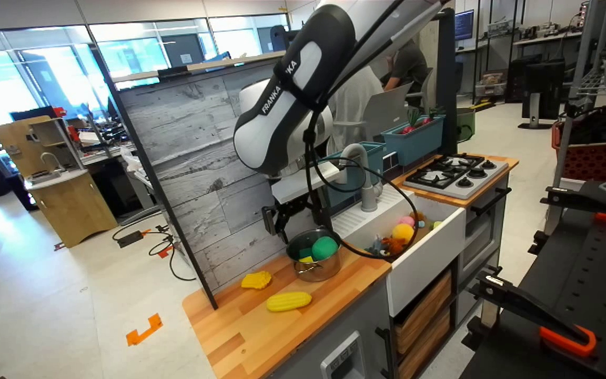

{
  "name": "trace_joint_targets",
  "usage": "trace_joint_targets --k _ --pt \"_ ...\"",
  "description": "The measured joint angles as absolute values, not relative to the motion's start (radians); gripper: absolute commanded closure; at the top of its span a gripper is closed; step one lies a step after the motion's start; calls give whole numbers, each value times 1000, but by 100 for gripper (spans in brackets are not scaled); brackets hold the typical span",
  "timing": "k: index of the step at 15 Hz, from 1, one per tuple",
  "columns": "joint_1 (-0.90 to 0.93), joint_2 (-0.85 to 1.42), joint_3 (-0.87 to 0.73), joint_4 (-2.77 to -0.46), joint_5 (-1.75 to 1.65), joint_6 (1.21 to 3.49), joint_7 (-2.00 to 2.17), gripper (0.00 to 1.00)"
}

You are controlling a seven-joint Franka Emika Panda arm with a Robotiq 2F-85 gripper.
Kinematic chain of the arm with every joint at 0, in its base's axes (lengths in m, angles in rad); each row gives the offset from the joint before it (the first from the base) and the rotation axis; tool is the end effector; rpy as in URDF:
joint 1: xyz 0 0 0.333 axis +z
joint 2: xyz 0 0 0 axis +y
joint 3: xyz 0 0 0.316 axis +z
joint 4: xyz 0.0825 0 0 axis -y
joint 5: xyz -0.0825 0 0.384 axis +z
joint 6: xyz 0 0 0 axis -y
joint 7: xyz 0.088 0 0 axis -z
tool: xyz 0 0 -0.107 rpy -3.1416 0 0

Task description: Take the green plush out of the pot

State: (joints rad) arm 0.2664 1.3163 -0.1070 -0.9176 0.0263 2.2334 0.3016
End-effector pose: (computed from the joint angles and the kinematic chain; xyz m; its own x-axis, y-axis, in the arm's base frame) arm 0.7531 0.1551 0.0568 0.9967 -0.0772 0.0269 -0.0791 -0.9938 0.0782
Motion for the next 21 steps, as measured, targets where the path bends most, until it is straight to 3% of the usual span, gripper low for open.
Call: trace_joint_targets --k 21 --pt "194 1308 -25 -937 26 2014 198 0"
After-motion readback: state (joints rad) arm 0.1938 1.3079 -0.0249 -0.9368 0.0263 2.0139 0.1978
